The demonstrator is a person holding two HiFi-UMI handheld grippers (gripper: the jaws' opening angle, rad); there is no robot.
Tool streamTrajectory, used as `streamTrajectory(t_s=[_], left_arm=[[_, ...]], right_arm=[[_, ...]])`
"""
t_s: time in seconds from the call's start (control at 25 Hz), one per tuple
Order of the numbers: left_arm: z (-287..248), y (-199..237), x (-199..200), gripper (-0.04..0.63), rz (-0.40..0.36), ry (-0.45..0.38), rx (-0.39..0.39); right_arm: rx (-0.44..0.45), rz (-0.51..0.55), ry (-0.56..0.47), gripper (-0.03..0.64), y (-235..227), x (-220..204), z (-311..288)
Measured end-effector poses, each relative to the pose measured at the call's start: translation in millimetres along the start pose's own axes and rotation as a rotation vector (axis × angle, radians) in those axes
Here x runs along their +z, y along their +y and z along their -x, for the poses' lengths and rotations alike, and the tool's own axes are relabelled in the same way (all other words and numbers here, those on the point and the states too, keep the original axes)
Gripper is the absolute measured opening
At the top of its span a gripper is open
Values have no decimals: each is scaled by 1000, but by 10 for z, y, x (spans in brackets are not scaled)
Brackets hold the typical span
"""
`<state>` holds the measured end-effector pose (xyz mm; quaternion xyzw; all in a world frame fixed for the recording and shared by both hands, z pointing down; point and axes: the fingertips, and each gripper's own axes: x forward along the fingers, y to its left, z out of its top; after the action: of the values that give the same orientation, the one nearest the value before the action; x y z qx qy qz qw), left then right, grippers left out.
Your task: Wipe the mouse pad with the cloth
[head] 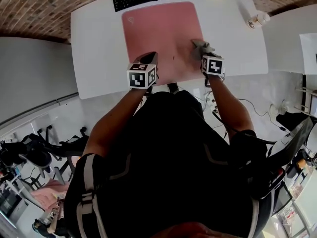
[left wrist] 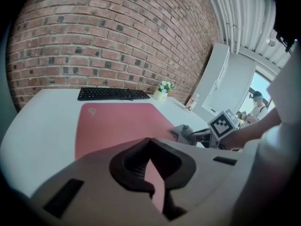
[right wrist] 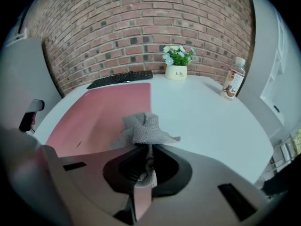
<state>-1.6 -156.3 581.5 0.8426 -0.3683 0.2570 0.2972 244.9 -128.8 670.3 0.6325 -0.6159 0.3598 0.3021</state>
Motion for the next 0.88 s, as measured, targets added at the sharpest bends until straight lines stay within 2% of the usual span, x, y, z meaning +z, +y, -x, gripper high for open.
streamTrajectory(t_s=[0.12,0.28,0.48,0.64,0.88], left_arm=[[33,19,13,3,-11,-7,25],[101,83,57,3,-72,-21,82],[279,292,42,3,27,-63,133],[509,559,9,3,100,-82,217],[776,885,-115,3,180,-92,303]], right_arm=[[9,10,-30,34,18,103,82],[94,21,-117,32,329,420,258],[236,130,-163,34,1070,715,344],[436,229,-170,33,1863,833,298],[551,351,-111,33,2771,807,185]])
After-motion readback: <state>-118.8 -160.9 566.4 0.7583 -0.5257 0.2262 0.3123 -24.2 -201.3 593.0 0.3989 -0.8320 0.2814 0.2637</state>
